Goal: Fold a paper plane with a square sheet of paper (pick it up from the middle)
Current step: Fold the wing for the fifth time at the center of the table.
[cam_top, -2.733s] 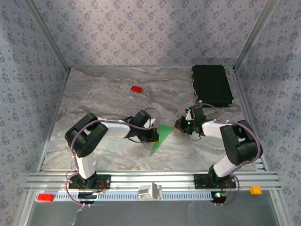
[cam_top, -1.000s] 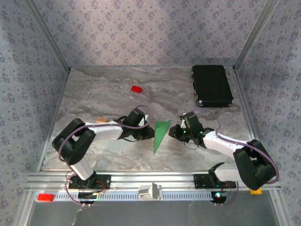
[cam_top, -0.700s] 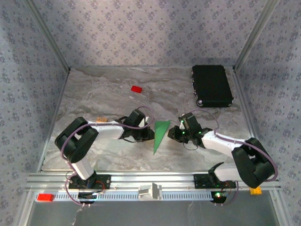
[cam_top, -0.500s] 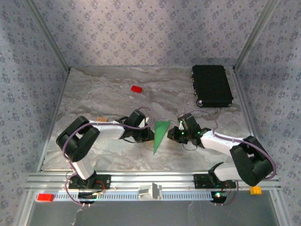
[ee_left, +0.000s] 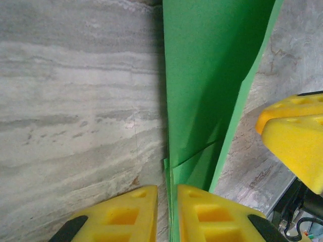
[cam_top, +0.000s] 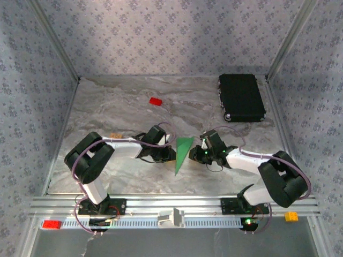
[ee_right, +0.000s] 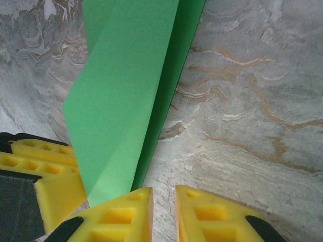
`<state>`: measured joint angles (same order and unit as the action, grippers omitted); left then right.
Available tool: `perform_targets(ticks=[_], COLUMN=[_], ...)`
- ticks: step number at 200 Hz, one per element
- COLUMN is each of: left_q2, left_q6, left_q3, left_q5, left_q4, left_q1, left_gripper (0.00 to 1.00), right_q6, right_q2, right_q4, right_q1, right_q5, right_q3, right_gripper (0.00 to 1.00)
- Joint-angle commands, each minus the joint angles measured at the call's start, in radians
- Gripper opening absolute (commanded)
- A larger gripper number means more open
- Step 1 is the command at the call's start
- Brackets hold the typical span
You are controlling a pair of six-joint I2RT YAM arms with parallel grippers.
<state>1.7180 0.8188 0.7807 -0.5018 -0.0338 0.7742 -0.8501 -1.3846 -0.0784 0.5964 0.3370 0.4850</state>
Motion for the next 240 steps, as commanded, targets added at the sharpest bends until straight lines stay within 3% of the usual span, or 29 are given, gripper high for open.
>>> perform_targets(ticks=[1,75,240], left_q2=[0.0,-0.03,0.034], left_q6=[-0.019,-0.019,-0.02], left_q3=[0.018,0.002,0.011], left_q5=[-0.023,0.011,-0.056], left_q4=[-0.013,-0.012,-0.052], left_q1=[-0.001,0.0,-0.001], left_gripper=[0.18,0.18,0.21], right_q6=[-0.015,-0.015,-0.015], right_q2=[-0.015,-0.047,-0.091], right_q4=[-0.009,-0.019,-0.033], right_q1=[0.009,0.02,0.034], right_q5=[0.013,0.017,0.04], right_q3=[0.023,0.036,0.048], right_gripper=[0.2,0.19,0.18])
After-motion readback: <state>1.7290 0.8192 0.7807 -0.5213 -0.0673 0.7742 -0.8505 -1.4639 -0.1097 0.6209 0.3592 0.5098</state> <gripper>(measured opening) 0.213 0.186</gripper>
